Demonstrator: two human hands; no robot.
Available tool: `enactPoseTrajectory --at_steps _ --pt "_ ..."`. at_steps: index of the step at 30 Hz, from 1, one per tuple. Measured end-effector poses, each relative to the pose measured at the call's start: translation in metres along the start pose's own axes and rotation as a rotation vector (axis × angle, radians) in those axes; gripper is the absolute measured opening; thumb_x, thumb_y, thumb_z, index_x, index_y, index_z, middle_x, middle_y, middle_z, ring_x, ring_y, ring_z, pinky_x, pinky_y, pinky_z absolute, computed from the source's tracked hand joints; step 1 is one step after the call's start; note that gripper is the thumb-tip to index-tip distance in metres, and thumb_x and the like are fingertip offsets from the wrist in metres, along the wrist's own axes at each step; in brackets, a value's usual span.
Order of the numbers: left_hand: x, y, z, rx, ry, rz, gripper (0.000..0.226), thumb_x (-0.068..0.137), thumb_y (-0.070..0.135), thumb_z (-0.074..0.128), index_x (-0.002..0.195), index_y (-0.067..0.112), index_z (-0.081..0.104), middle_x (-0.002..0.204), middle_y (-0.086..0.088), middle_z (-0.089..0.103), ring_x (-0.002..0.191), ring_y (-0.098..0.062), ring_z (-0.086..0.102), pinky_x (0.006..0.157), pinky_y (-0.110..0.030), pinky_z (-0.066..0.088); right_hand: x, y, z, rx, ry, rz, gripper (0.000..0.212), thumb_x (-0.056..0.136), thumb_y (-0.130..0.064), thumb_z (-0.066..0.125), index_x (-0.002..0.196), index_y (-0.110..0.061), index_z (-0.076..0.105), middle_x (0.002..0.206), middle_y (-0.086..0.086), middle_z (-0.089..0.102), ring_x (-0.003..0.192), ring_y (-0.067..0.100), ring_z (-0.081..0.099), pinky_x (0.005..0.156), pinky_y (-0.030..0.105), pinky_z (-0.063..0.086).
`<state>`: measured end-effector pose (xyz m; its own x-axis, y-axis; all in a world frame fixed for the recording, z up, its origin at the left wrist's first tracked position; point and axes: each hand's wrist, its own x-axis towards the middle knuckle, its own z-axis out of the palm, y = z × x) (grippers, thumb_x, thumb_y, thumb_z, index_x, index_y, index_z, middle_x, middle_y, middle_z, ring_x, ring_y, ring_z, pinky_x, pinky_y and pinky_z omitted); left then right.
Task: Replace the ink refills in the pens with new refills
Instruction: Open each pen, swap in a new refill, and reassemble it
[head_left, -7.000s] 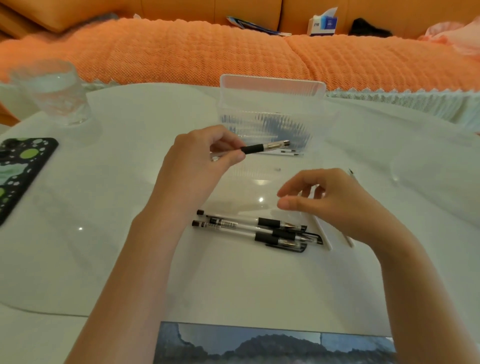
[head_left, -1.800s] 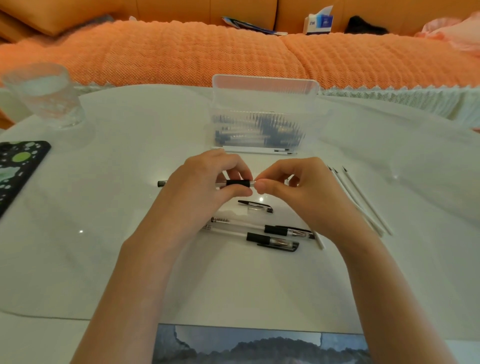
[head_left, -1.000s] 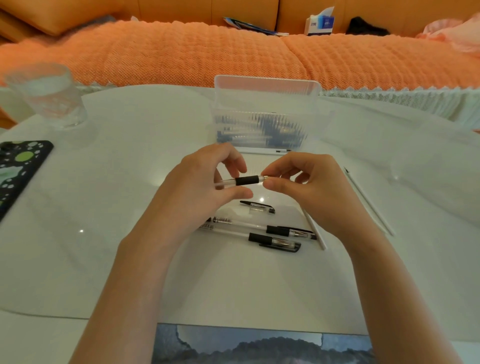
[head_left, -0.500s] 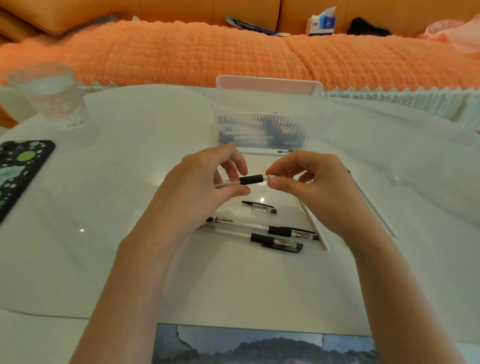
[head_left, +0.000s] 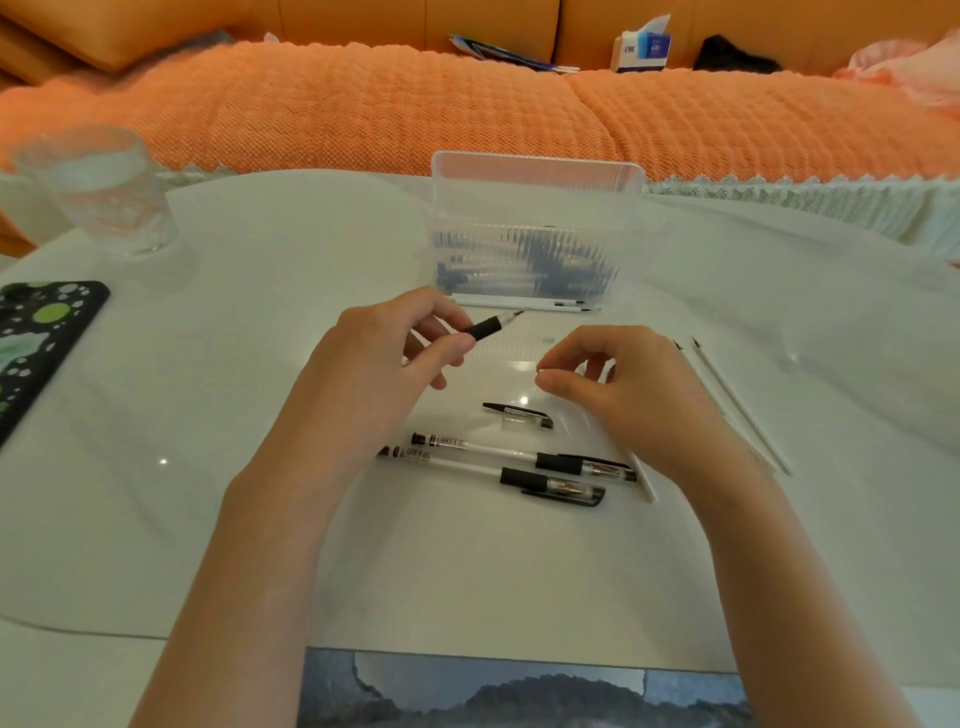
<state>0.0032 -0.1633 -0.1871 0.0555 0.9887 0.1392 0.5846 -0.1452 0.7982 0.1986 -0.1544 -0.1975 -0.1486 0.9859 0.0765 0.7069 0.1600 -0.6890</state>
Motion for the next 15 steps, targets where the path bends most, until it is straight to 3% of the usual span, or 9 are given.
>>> enactPoseTrajectory --at_steps 5,9,15 --pt "0.001 0.001 0.002 -0.005 0.01 -0.008 0.014 0.089 0.021 0.062 0.101 0.026 0.067 0.082 0.011 0.067 0.067 -0.003 0.065 0.074 -0.039 0.055 0.003 -0.006 0.014 -0.133 -0.117 -0.055 0.006 0.085 -0.033 0.065 0.087 -0.03 0.07 0.083 -0.016 0.059 0.083 0.003 0.043 0.068 0.014 0.034" --pt "0.0 0.0 0.003 -0.015 0.007 -0.018 0.012 0.088 0.022 0.062 0.098 0.027 0.067 0.082 0.011 0.066 0.066 -0.004 0.065 0.072 -0.039 0.056 0.004 -0.007 0.015 -0.1 -0.125 -0.066 0.013 0.086 -0.038 0.063 0.091 -0.029 0.071 0.088 -0.012 0.06 0.083 0.001 0.041 0.07 0.02 0.033" --pt "0.0 0.003 0.004 -0.042 -0.017 -0.02 0.012 0.088 0.023 0.063 0.099 0.028 0.066 0.082 0.011 0.066 0.068 -0.004 0.066 0.073 -0.037 0.057 0.006 -0.011 0.006 0.31 0.109 0.058 0.009 0.086 -0.034 0.064 0.088 -0.03 0.072 0.082 -0.016 0.068 0.078 0.004 0.057 0.065 0.008 0.043"
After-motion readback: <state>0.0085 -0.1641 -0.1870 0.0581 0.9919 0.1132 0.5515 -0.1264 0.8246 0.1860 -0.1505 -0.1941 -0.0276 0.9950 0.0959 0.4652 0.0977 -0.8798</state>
